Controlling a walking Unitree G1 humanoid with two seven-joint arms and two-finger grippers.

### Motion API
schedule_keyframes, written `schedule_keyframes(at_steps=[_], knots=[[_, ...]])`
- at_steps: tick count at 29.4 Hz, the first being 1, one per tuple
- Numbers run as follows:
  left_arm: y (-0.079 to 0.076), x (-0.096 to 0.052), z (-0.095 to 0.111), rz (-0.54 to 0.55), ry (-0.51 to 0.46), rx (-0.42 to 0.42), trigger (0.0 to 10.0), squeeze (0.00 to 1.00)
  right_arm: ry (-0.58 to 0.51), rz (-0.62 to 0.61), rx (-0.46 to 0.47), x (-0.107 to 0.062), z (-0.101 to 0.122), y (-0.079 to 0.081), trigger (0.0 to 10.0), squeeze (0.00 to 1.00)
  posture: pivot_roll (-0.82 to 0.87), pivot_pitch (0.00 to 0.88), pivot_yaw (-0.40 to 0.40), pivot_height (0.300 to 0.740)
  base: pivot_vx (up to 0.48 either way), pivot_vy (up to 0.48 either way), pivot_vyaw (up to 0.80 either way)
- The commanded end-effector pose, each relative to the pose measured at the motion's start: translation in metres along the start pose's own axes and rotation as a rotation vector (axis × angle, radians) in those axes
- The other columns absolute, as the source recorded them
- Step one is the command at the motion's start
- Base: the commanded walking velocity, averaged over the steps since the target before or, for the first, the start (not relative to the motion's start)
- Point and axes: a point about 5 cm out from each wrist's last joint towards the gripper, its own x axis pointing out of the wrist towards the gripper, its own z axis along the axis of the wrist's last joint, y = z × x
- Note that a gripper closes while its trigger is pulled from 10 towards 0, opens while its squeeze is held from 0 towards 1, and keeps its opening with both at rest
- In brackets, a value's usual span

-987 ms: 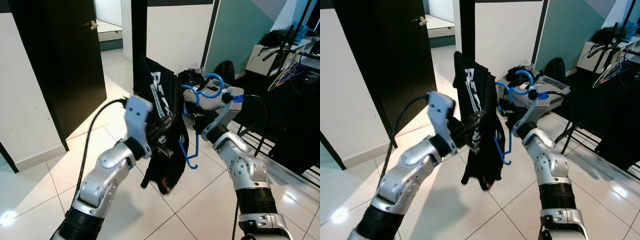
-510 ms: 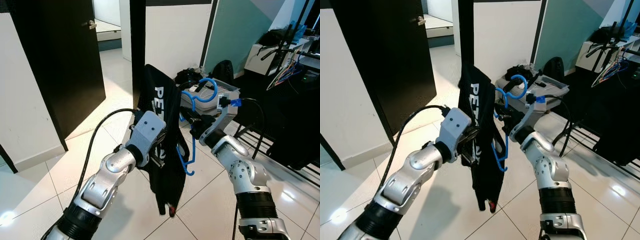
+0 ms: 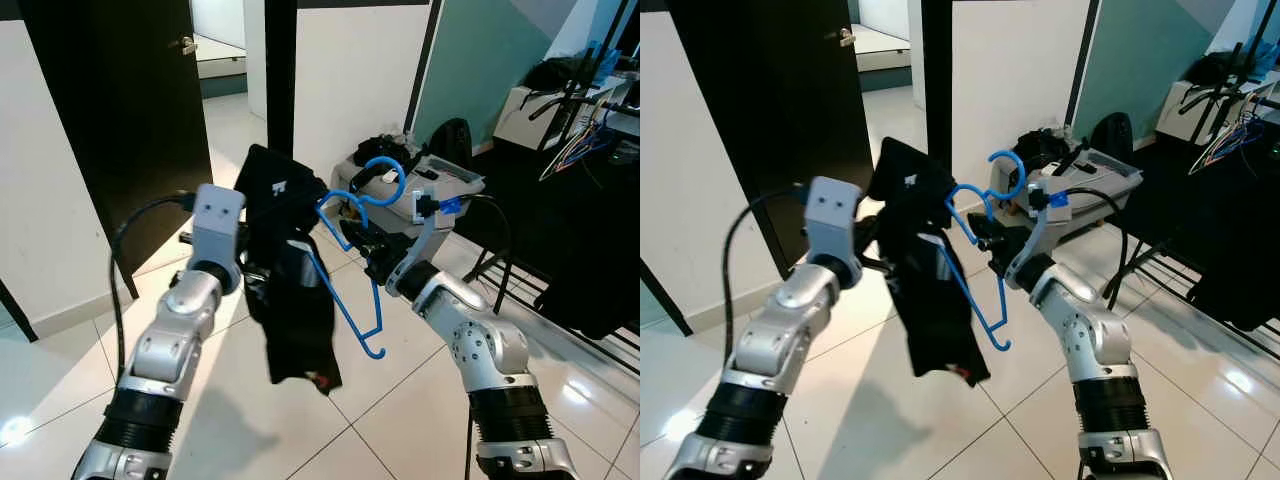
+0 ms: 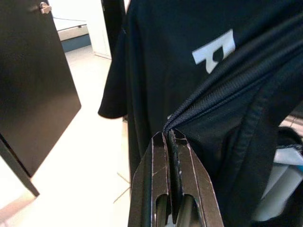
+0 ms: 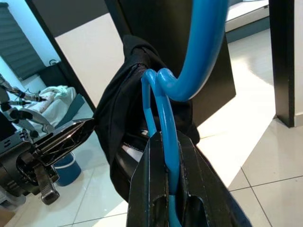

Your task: Hang hanger

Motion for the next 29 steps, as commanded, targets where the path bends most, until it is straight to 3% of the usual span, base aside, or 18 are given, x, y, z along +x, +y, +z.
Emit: schedule_keyframes(at_steps=[1,2,3,4,5,8,9,10,11,12,14,16,18,19,20,21,29], knots=[[0.035,-0.011,-0.028,0.175,0.143,-0.030,10.0,0.00,-0.207,-0.115,-0.019,-0.014,0.043,-0.018,10.0,0.00,0.00,0.000,-0.050,0.740,0.000,0.000,0.00],[0.035,-0.011,-0.028,0.175,0.143,-0.030,10.0,0.00,-0.207,-0.115,-0.019,-0.014,0.043,-0.018,10.0,0.00,0.00,0.000,-0.050,0.740,0.000,0.000,0.00],[0.014,-0.010,-0.024,0.062,0.111,-0.126,10.0,0.00,-0.214,-0.128,-0.016,-0.014,0.045,-0.020,10.0,0.00,0.00,0.000,-0.053,0.740,0.000,0.000,0.00],[-0.001,-0.010,-0.019,-0.031,0.081,-0.161,10.0,0.00,-0.218,-0.137,-0.016,-0.014,0.045,-0.021,10.0,0.00,0.00,0.000,-0.056,0.740,0.000,0.000,0.00],[-0.001,-0.010,-0.019,-0.031,0.081,-0.161,10.0,0.00,-0.218,-0.137,-0.016,-0.014,0.045,-0.021,10.0,0.00,0.00,0.000,-0.056,0.740,0.000,0.000,0.00],[-0.041,-0.017,-0.011,-0.285,0.045,-0.228,10.0,0.00,-0.233,-0.160,-0.008,-0.014,0.046,-0.024,10.0,0.00,0.00,0.000,-0.054,0.740,0.000,0.000,0.00],[-0.041,-0.017,-0.011,-0.285,0.045,-0.228,10.0,0.00,-0.233,-0.160,-0.008,-0.014,0.046,-0.024,10.0,0.00,0.00,0.000,-0.054,0.740,0.000,0.000,0.00],[-0.056,-0.023,-0.010,-0.393,0.045,-0.209,10.0,0.00,-0.238,-0.163,-0.010,-0.014,0.047,-0.024,10.0,0.00,0.00,0.000,-0.055,0.740,0.000,0.000,0.00],[-0.056,-0.023,-0.010,-0.393,0.045,-0.209,10.0,0.00,-0.238,-0.163,-0.010,-0.014,0.047,-0.024,10.0,0.00,0.00,0.000,-0.055,0.740,0.000,0.000,0.00],[-0.070,-0.029,-0.012,-0.492,0.065,-0.178,10.0,0.00,-0.246,-0.165,-0.009,-0.013,0.050,-0.024,10.0,0.00,-0.01,0.000,-0.053,0.740,0.000,0.000,0.00],[-0.070,-0.029,-0.012,-0.492,0.065,-0.178,10.0,0.00,-0.246,-0.165,-0.009,-0.013,0.050,-0.024,10.0,0.00,-0.01,0.000,-0.053,0.740,0.000,0.000,0.00],[-0.087,-0.038,-0.021,-0.602,0.118,-0.110,10.0,0.00,-0.260,-0.161,-0.009,-0.012,0.053,-0.023,10.0,0.00,-0.01,0.000,-0.048,0.740,0.000,0.000,0.00],[-0.087,-0.038,-0.021,-0.602,0.118,-0.110,10.0,0.00,-0.260,-0.161,-0.009,-0.012,0.053,-0.023,10.0,0.00,-0.01,0.000,-0.048,0.740,0.000,0.000,0.00],[-0.088,-0.038,-0.028,-0.595,0.151,-0.050,10.0,0.00,-0.260,-0.152,-0.008,-0.012,0.054,-0.021,10.0,0.00,-0.01,0.000,-0.048,0.740,0.000,0.000,0.00],[-0.086,-0.037,-0.033,-0.566,0.169,-0.018,10.0,0.25,-0.256,-0.140,-0.011,-0.012,0.053,-0.019,10.0,0.00,-0.01,0.000,-0.047,0.740,0.000,0.000,0.00],[-0.084,-0.036,-0.035,-0.557,0.178,-0.008,10.0,1.00,-0.250,-0.128,-0.012,-0.012,0.052,-0.018,10.0,0.00,-0.02,0.000,-0.042,0.740,0.000,0.000,0.00],[-0.076,-0.038,-0.032,-0.598,0.185,0.038,10.0,1.00,-0.224,-0.087,-0.031,-0.014,0.049,-0.014,10.0,0.00,-0.02,0.000,-0.043,0.740,0.000,0.000,0.00]])
